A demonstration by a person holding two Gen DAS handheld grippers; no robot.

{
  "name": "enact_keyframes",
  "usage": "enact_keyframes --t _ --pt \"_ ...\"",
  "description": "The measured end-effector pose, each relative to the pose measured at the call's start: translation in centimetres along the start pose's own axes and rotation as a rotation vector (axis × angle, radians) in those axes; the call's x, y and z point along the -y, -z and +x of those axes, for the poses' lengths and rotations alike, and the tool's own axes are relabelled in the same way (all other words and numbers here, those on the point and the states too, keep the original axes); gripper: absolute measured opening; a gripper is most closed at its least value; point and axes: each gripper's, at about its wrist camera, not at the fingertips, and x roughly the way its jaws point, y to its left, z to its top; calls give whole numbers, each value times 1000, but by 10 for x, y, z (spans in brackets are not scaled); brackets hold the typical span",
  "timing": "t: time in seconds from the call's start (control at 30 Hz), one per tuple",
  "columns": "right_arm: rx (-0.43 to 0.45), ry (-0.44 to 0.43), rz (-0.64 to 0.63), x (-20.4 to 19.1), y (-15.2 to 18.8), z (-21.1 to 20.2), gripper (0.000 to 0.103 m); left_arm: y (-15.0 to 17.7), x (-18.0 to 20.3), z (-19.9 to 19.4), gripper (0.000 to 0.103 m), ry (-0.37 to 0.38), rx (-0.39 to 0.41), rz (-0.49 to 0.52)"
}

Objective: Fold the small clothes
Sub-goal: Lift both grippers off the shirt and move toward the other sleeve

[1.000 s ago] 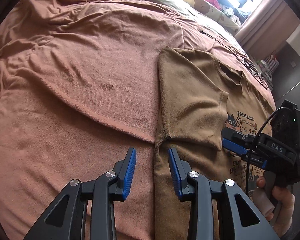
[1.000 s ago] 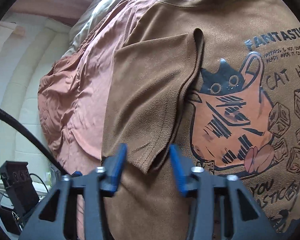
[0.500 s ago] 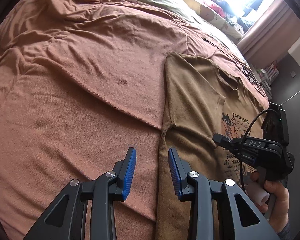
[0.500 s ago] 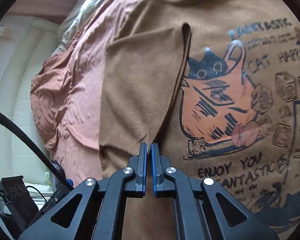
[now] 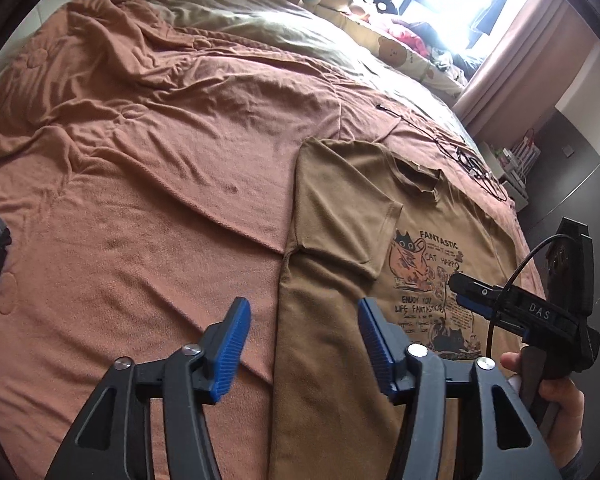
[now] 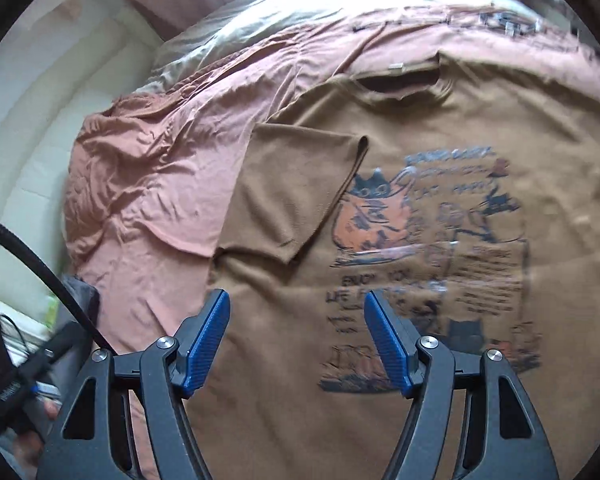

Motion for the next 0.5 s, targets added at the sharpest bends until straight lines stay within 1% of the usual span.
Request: enact_keyframes --t 0.07,0.1,0.17,0.23,0.37,0.43,0.5 --pt "27 37 -44 -5 10 -19 81 5 4 -13 83 -4 23 7" --pt "44 63 -70 -11 15 -30 82 8 6 -19 86 -5 36 9" --pt "61 119 -116 -20 25 -48 86 13 9 -29 94 -2 56 13" --pt "80 152 -136 -25 36 -67 87 18 15 -38 99 -14 65 28" --pt "124 194 -144 -27 55 -104 87 30 29 -55 101 -42 81 77" --pt "128 177 -134 -24 63 -120 87 37 35 -65 103 -32 98 89" --pt "141 193 -135 -21 70 -135 87 45 41 -75 103 -17 116 103"
